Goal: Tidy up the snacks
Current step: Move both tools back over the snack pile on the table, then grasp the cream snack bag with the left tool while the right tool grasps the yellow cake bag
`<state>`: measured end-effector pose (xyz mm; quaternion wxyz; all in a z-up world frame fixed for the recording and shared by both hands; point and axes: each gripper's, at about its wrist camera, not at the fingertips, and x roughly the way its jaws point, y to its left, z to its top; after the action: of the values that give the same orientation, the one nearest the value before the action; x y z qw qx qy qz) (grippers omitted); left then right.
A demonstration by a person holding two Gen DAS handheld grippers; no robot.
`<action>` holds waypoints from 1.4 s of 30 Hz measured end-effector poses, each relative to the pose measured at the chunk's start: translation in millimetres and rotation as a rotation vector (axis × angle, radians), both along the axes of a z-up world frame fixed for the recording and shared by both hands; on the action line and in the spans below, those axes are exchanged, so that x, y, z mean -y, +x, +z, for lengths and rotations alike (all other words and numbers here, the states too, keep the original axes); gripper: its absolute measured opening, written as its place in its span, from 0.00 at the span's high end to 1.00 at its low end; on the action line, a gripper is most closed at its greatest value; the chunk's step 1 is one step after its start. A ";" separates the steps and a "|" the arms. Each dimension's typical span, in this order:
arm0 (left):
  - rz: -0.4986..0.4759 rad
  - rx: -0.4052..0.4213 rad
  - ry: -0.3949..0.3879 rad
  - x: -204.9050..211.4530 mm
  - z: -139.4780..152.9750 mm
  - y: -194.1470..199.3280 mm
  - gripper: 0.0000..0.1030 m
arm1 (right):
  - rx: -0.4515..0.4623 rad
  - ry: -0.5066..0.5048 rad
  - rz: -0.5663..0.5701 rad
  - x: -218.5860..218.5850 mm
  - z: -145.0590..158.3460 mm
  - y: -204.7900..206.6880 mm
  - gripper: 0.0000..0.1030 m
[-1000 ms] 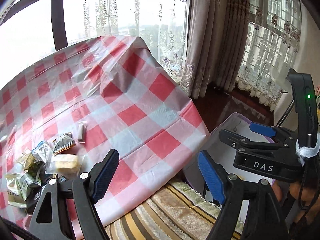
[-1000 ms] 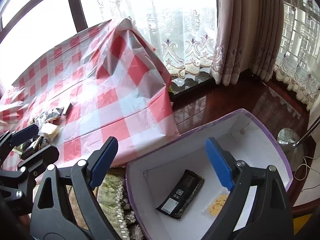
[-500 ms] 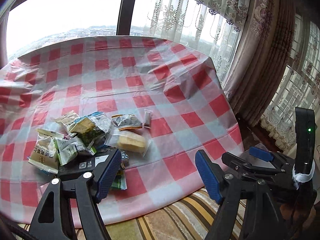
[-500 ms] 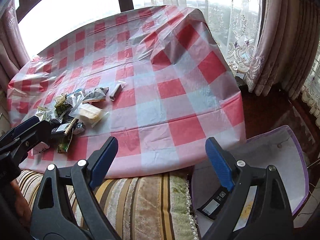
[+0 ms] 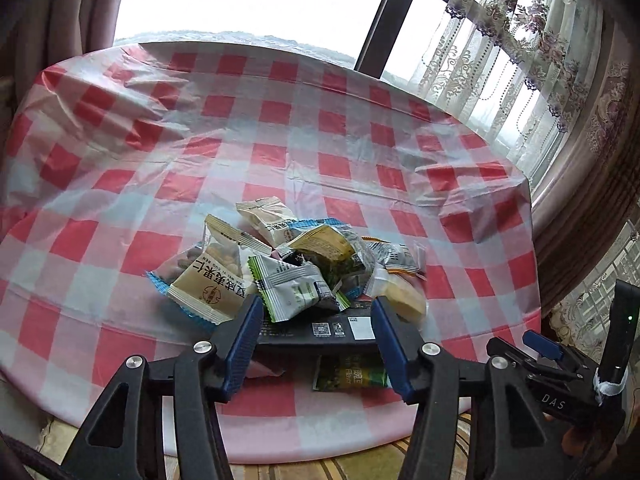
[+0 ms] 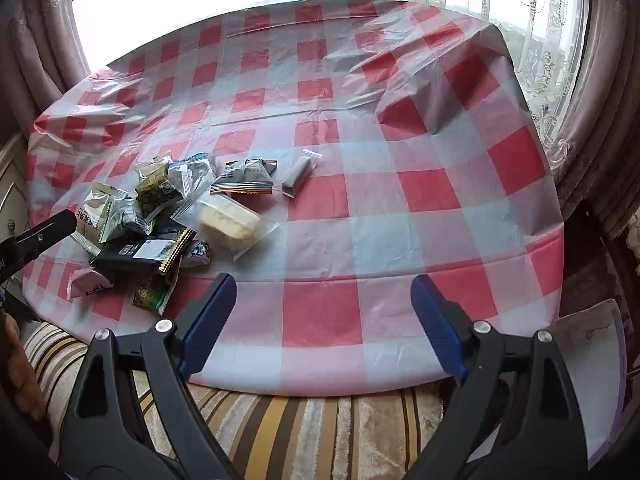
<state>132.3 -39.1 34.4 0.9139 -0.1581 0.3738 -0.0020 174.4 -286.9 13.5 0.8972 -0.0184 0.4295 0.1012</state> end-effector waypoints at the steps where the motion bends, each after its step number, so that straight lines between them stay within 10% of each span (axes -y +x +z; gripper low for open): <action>1: 0.012 -0.003 -0.002 -5.5 -1.6 0.9 0.45 | 0.001 -0.006 0.008 -2.9 -1.4 3.1 0.12; 29: 0.105 -0.102 0.006 -59.1 -40.2 39.4 0.46 | -0.037 -0.083 0.253 -67.7 -38.9 68.4 0.18; 42: 0.041 -0.118 -0.011 -52.1 -48.3 47.6 0.67 | -0.062 -0.065 0.283 -74.6 -49.6 82.7 0.33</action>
<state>179.9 13.1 -13.9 0.8893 -0.1703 0.4238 0.0239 257.0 -212.3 -36.2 0.8592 -0.1046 0.4532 0.2132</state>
